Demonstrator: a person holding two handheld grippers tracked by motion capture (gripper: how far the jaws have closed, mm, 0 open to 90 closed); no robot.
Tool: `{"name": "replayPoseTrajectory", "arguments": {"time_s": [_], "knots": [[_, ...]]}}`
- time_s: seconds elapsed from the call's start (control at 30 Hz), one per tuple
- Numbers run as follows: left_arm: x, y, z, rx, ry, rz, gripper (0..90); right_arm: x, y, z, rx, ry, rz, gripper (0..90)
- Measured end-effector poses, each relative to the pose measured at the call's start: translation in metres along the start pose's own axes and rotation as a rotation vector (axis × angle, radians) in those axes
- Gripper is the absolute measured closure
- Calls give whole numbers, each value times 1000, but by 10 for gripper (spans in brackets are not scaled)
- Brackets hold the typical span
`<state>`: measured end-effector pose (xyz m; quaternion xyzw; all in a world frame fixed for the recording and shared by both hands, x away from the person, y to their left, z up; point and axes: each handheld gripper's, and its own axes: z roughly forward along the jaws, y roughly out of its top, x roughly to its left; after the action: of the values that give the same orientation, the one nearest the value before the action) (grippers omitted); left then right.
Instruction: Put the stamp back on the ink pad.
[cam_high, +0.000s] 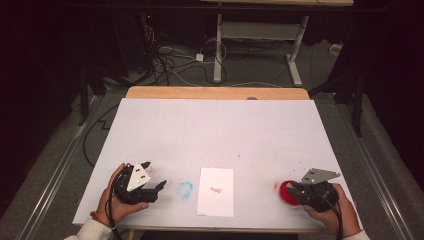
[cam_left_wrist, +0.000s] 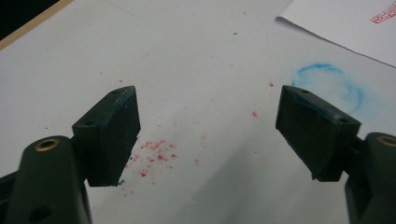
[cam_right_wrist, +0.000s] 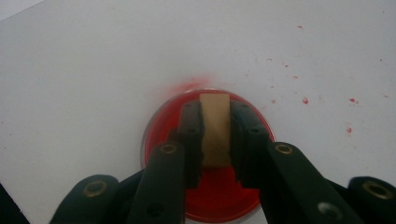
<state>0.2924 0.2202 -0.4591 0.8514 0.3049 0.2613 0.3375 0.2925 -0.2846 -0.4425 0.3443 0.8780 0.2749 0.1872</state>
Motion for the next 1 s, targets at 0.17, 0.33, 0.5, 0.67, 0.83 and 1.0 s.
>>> {"name": "replayPoseTrajectory", "arguments": {"time_s": [0.17, 0.33, 0.5, 0.67, 0.83, 1.0], "knots": [[0, 0, 0, -1, 0, -3, 212, 0, 0, -1, 9, 6, -3, 755], [0, 0, 1, 1, -2, 2, 212, 0, 1, 0, 7, 4, -3, 754], [0, 0, 0, 1, 0, 2, 212, 0, 1, 0, 0, 3, 5, 711], [0, 0, 1, 0, 0, -2, 212, -1, 4, -6, -47, 6, 12, 655], [1, 0, -1, -5, 7, -4, 212, -2, 6, -12, -126, -11, 19, 593], [1, 0, 0, -3, 5, -5, 212, -1, 11, -16, -216, -34, 6, 529]]}}
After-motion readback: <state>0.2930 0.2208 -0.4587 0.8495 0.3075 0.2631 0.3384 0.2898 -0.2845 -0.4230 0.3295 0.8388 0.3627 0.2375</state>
